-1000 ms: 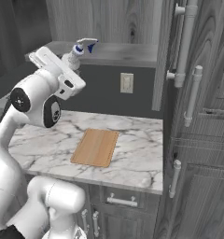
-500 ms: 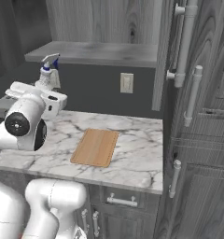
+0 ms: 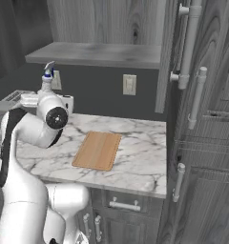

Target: Grab the spray bottle from the cabinet, then place it next to the cutting board for sanitizing. Then grab the dish brush from the countertop next to the sink and place it next to the cutting board.

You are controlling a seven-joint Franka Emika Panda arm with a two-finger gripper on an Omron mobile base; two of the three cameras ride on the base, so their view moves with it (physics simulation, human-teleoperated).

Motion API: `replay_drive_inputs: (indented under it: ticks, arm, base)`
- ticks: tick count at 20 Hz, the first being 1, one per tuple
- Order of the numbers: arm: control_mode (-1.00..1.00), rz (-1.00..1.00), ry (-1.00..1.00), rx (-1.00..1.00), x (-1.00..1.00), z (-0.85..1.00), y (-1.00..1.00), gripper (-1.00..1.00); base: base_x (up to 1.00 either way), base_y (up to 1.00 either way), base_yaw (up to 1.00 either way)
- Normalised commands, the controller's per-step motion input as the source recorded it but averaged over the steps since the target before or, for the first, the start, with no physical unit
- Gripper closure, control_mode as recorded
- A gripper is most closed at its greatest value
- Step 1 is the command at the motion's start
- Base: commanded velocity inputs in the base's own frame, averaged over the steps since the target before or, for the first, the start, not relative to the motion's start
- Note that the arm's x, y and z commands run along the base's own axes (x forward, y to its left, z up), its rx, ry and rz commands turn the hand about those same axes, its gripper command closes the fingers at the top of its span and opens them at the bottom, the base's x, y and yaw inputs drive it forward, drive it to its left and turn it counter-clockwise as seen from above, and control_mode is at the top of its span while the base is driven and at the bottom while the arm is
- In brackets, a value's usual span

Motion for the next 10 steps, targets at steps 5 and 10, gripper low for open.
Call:
replay_drive_inputs:
  ticks: [5,10]
  arm:
    - [-1.00,0.30,0.03,0.00,0.48,-0.47,0.01,1.00]
    - [-1.00,0.24,0.00,-0.06,0.34,-0.51,0.00,1.00]
  base:
    - [0.00,0.00,0.00]
    - [0.00,0.00,0.00]
